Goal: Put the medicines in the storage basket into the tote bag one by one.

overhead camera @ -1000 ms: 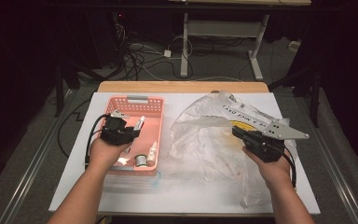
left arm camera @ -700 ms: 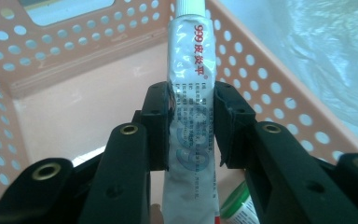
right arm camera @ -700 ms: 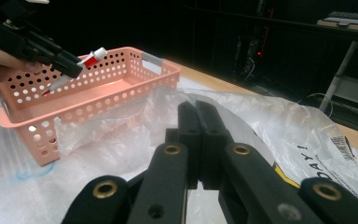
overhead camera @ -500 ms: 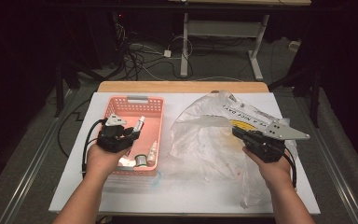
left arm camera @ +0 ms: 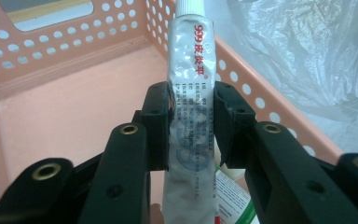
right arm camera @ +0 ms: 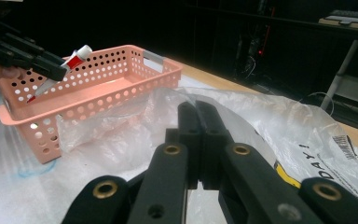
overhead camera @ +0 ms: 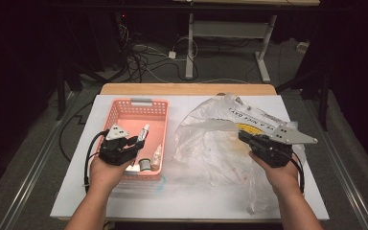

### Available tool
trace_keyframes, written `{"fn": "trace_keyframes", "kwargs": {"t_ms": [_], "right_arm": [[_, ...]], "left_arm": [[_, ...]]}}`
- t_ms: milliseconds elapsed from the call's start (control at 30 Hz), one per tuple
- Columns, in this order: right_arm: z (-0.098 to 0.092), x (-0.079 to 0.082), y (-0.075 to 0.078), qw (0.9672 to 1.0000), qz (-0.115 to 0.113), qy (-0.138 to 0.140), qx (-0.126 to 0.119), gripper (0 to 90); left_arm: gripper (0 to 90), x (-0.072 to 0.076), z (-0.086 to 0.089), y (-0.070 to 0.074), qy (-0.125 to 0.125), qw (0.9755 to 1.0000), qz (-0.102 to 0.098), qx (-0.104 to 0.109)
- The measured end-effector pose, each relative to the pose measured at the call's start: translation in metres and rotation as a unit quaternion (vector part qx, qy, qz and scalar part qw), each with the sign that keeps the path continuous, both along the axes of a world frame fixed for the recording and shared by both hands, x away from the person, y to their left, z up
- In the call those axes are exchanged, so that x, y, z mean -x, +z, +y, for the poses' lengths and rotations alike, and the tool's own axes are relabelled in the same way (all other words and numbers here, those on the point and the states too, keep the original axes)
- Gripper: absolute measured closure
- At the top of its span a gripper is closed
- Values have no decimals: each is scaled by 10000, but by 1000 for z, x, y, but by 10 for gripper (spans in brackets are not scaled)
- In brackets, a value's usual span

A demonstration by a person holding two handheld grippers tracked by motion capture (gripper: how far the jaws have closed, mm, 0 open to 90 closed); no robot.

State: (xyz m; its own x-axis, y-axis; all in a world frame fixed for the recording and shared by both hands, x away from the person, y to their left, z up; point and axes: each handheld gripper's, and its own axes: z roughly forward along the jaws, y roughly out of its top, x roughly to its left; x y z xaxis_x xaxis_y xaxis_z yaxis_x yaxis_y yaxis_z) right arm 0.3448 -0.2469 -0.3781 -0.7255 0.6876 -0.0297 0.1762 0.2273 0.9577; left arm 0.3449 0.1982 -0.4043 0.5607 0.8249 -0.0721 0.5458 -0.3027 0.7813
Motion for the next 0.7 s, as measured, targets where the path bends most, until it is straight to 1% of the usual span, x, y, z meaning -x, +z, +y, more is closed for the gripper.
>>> {"fn": "trace_keyframes", "kwargs": {"t_ms": [33, 167, 200, 300, 500, 667, 700], "right_arm": [[0, 0, 0, 10000, -7, 6, 4, 900], [0, 0, 2, 10000, -24, -9, 23, 900], [-1, 0, 1, 10000, -25, -7, 16, 900], [-2, 0, 0, 10000, 6, -29, 28, 900], [-3, -1, -1, 10000, 6, -13, -3, 900], [-1, -1, 0, 10000, -15, 2, 22, 900], [-1, 0, 0, 10000, -7, -4, 20, 900]], "left_arm": [[674, 1, 0, -1, 11, 10000, -19, 22], [674, 4, -3, -1, -17, 9999, -122, -44], [674, 5, -3, -1, -31, 9999, -135, -33], [674, 8, -5, 2, -56, 9997, -205, 77], [674, 15, -10, 10, -137, 9992, -340, 161], [674, 20, -12, 16, -200, 9984, -437, 286], [674, 21, -13, 18, -201, 9983, -468, 270]]}}
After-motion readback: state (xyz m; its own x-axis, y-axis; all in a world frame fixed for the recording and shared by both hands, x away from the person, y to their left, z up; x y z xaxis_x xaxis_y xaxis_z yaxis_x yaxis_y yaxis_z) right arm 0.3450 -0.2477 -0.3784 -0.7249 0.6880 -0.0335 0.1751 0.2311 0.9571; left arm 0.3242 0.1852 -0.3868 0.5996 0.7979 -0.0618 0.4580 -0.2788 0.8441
